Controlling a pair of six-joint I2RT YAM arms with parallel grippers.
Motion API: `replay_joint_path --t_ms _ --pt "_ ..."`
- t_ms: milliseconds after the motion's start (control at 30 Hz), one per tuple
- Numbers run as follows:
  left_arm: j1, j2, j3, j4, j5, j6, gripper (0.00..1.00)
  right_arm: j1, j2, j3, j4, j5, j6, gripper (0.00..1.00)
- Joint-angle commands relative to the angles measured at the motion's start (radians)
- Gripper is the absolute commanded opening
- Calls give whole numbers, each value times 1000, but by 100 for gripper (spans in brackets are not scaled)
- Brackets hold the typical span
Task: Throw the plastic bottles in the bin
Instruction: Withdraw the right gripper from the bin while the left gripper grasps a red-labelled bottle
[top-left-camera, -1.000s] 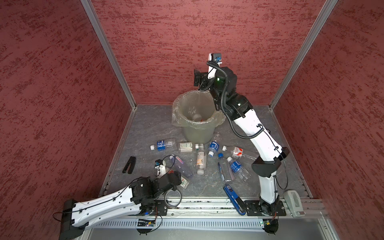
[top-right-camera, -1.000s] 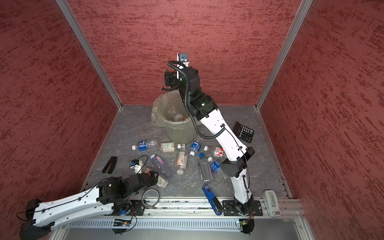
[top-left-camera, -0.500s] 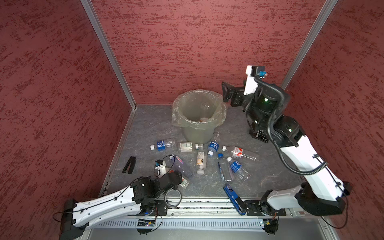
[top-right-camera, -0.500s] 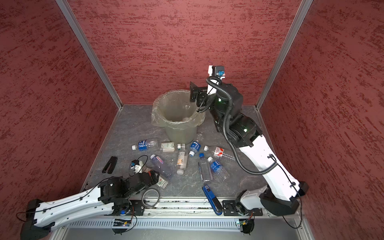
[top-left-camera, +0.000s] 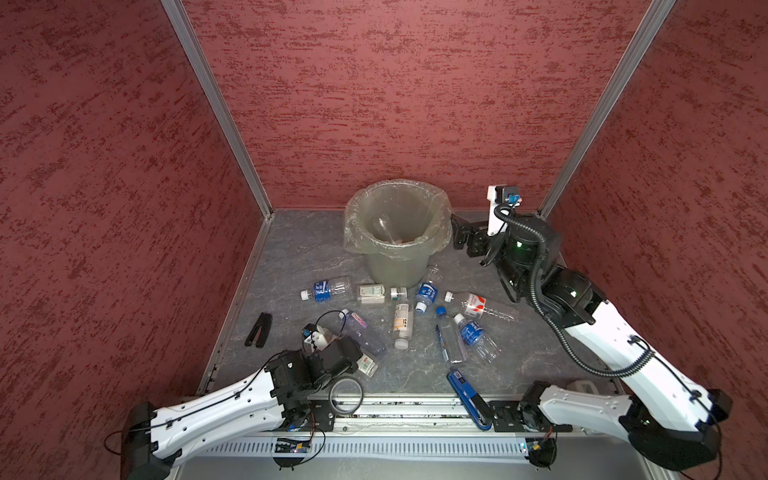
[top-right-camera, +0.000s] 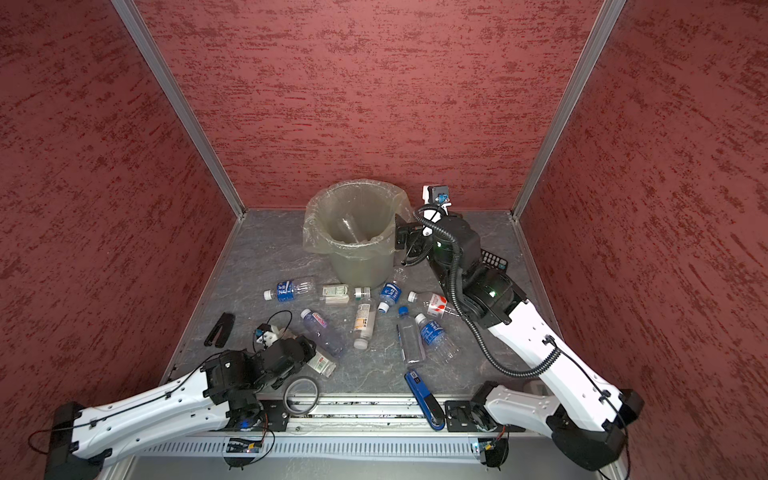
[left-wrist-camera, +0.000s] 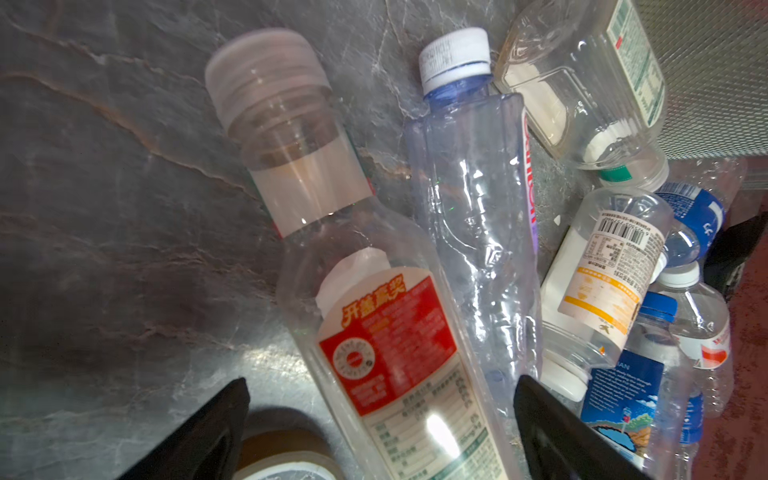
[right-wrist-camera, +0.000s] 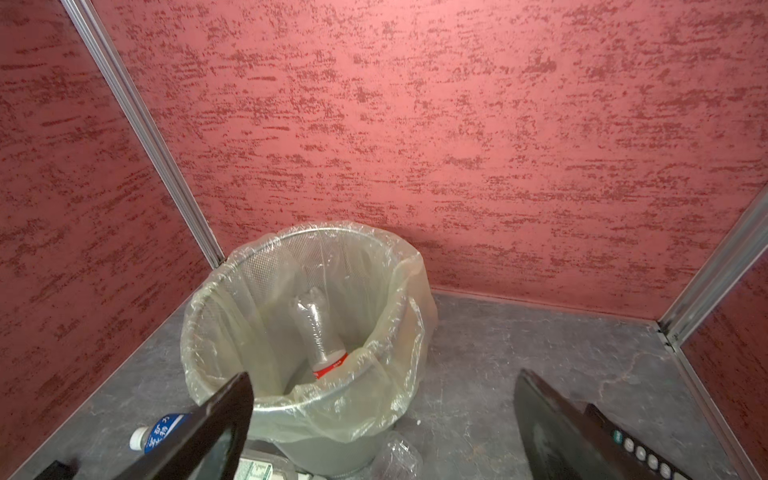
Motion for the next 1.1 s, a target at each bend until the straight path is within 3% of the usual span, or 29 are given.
replay_joint_path --t_ms 0,200,433,667,833,1067 --pt "47 29 -24 118 88 13 100 -5 -45 -56 -17 34 49 99" --pt "76 118 -7 159 140 47 99 -8 -126 -146 -47 28 110 98" --pt "144 121 -20 135 167 67 85 -20 -178 -195 -52 65 105 99" --pt "197 59 -44 110 179 78 83 -26 -169 -189 -49 60 96 98" --pt "282 48 -90 162 288 116 82 -31 -172 -202 -46 61 106 98" --pt "289 110 -66 178 308 157 81 -36 -194 -222 -45 60 112 98"
